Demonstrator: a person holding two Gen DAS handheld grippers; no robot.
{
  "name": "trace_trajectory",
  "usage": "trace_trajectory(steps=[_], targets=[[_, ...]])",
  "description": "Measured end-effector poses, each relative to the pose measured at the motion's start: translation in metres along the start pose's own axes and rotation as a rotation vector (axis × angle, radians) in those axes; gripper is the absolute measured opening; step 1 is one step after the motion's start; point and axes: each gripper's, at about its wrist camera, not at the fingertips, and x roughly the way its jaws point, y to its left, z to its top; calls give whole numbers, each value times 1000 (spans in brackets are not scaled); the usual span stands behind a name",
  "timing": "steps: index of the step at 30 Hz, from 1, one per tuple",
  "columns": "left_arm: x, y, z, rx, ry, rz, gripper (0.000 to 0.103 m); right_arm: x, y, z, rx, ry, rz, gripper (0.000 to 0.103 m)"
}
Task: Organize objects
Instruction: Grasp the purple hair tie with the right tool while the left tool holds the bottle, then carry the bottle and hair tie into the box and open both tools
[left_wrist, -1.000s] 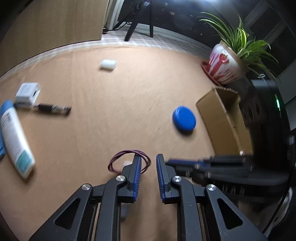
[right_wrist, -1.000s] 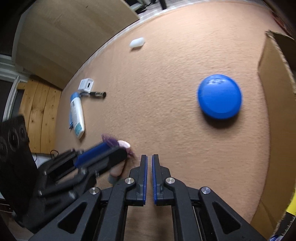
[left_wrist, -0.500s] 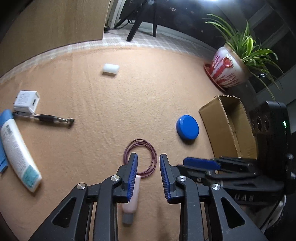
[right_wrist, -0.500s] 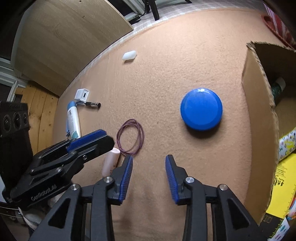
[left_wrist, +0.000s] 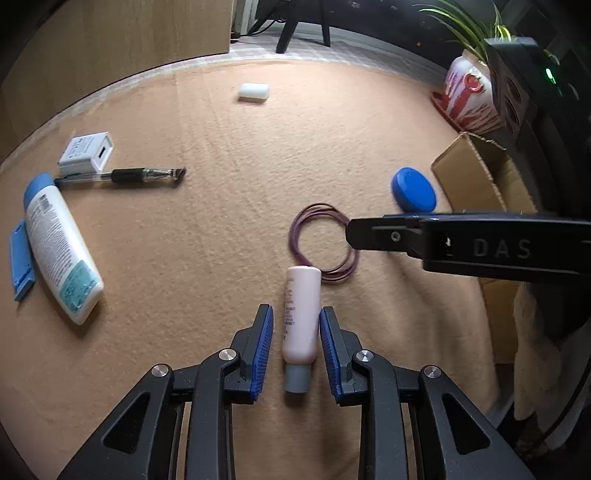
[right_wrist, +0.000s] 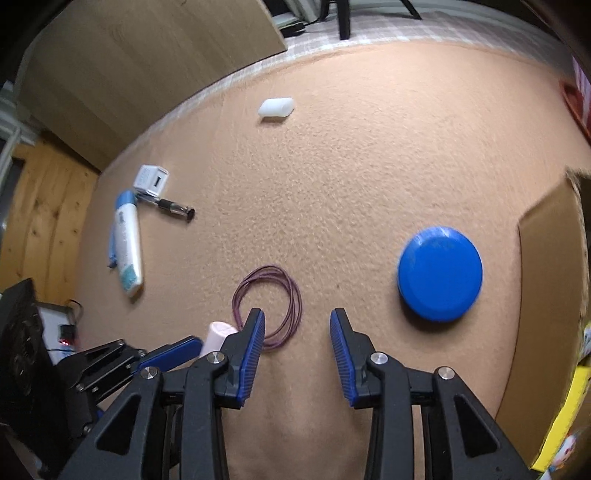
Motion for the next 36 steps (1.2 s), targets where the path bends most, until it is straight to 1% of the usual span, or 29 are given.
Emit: trace_trajectory(steps=[1, 2, 6, 9, 12, 13, 15, 16, 17, 18, 20, 23, 27, 31, 36], targets=[[2, 0, -2, 2, 0, 12, 25, 3, 4, 1, -16, 3, -23, 34], [3, 1, -3, -3, 3, 17, 22, 4, 6, 1, -27, 3, -37, 34], [2, 9, -6, -54, -21, 9, 21, 10, 25, 0, -121, 1, -143, 34], [-1, 16, -10, -79, -33, 15, 21, 14, 38, -5, -207, -19, -219, 34], [-6, 27, -14, -123, -49, 13, 21, 17, 46, -14, -289, -54, -272, 31], [-7, 30, -14, -135, -52, 12, 21, 16, 47, -17, -308, -64, -273, 30], [-8, 36, -17, -161, -59, 3, 21, 16, 48, -19, -325, -72, -270, 17], [-10, 38, -19, -171, -63, 0, 21, 15, 48, -19, -329, -73, -263, 14], [-10, 39, -19, -177, -65, -2, 21, 16, 48, -20, -331, -75, -259, 7], [-10, 40, -21, -183, -66, -6, 21, 16, 48, -22, -332, -77, -253, 3], [-11, 41, -22, -196, -71, -13, 21, 14, 45, -24, -320, -78, -239, 3], [-13, 43, -25, -219, -76, -30, 21, 7, 39, -28, -272, -77, -175, 3], [-18, 46, -27, -242, -90, -50, 21, -14, 25, -36, -190, -119, -104, 3], [-27, 43, -25, -237, -106, -63, 21, -41, 17, -46, -141, -172, -52, 3], [-35, 31, -19, -216, -122, -79, 21, -80, 5, -61, -102, -234, -12, 3]])
